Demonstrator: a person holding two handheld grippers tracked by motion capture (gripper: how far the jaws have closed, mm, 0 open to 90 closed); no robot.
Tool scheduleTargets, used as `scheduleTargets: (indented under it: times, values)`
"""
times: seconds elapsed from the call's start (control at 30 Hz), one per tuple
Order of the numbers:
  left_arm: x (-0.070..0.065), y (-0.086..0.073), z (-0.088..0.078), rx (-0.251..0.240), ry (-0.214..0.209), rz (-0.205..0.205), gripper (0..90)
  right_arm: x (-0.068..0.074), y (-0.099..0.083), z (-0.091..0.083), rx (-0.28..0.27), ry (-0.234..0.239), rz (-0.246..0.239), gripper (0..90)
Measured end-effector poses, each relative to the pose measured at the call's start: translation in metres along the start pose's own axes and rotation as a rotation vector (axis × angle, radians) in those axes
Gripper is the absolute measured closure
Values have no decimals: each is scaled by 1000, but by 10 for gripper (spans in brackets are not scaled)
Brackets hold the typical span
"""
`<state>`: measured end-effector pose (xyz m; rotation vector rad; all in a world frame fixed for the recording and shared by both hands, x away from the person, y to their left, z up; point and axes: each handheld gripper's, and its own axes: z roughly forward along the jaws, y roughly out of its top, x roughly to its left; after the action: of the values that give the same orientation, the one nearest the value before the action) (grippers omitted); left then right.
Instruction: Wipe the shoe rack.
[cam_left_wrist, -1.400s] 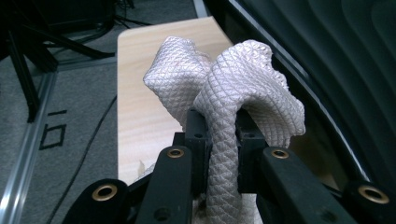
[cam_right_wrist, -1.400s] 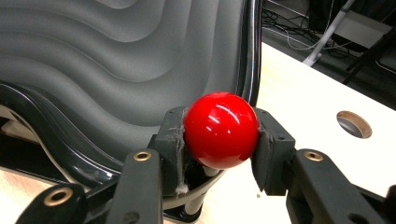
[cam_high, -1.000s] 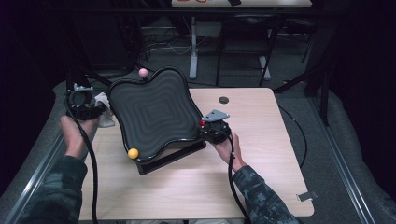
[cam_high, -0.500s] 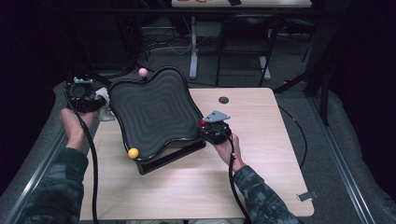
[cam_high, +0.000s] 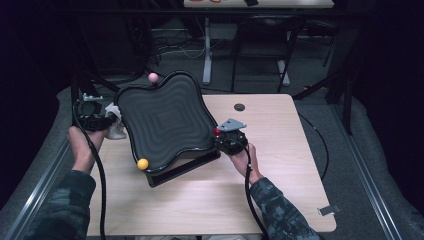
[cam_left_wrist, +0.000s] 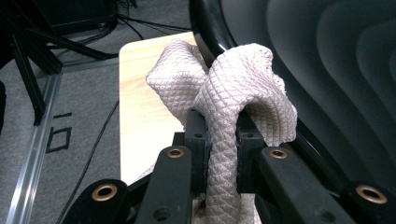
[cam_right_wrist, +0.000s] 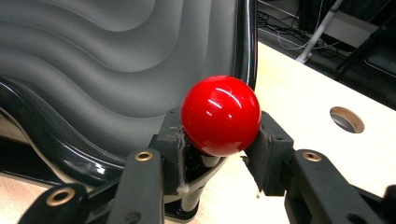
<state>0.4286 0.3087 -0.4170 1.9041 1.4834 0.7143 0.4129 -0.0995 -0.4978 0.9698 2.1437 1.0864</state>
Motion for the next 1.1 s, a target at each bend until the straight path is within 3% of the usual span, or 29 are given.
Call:
scheduleTargets:
  times: [0.6, 1.1]
  values:
    - [-34, -43, -14, 1, -86, 50, 797, 0, 0, 0, 1, 1, 2, 606]
    - [-53, -93, -30, -17, -154, 37, 797, 0, 0, 0, 4, -8, 9, 613]
